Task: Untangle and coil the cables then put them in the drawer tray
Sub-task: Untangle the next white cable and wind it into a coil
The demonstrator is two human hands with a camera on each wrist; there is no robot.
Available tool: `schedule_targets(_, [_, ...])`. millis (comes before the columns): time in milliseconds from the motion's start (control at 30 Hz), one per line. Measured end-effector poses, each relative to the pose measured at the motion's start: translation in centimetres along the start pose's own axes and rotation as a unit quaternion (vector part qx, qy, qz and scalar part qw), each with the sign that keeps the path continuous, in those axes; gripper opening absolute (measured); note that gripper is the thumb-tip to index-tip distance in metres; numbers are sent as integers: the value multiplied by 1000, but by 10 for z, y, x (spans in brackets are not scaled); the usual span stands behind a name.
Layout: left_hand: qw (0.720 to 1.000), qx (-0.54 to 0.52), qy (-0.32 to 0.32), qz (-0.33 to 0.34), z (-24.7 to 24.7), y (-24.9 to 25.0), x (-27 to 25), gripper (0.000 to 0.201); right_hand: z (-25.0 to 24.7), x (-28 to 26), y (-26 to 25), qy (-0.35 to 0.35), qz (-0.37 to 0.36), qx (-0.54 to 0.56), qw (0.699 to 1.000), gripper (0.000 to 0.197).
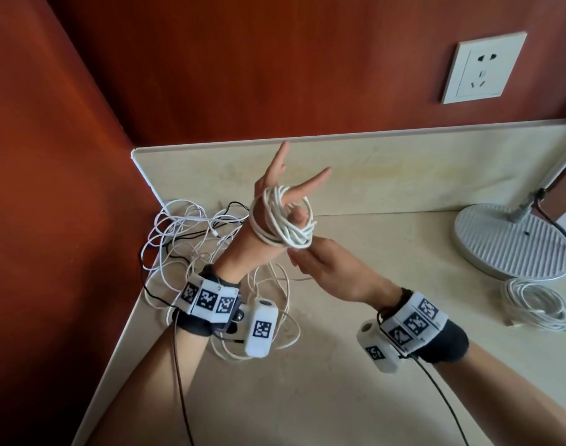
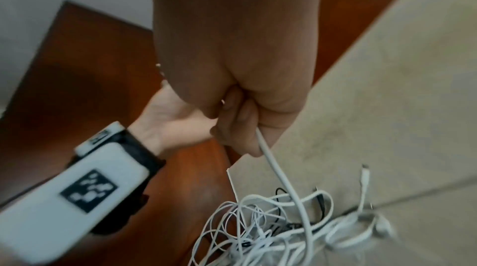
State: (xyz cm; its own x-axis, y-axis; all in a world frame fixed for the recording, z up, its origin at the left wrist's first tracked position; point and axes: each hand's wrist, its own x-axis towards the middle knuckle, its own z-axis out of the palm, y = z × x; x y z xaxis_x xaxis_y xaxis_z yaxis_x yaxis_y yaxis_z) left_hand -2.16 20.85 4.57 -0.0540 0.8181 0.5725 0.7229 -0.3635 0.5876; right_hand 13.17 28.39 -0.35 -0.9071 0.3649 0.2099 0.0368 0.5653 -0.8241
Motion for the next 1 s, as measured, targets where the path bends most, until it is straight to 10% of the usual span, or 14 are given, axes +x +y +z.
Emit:
schedule_targets(433, [975,45,137,-170,-25,-57,6,66,-12,-21,9,8,91,-73,993,34])
schedule_targets(567, [937,325,-23,-123,-12,-68,0,59,-7,-15,-2,18,-2,-190,982,24])
schedule_targets(800, [900,393,-170,-84,9,-66,-17,42,-10,3,-14,-2,-62,-356,932,33])
schedule_targets(933, [920,259,-267,-121,22,-58,-19,118,-22,14,-19,8,-70,-375,924,35])
schedule_targets(1000, [928,188,-287,-146,27,-45,-25,115,-32,18,-20,-12,-79,-318,945,37])
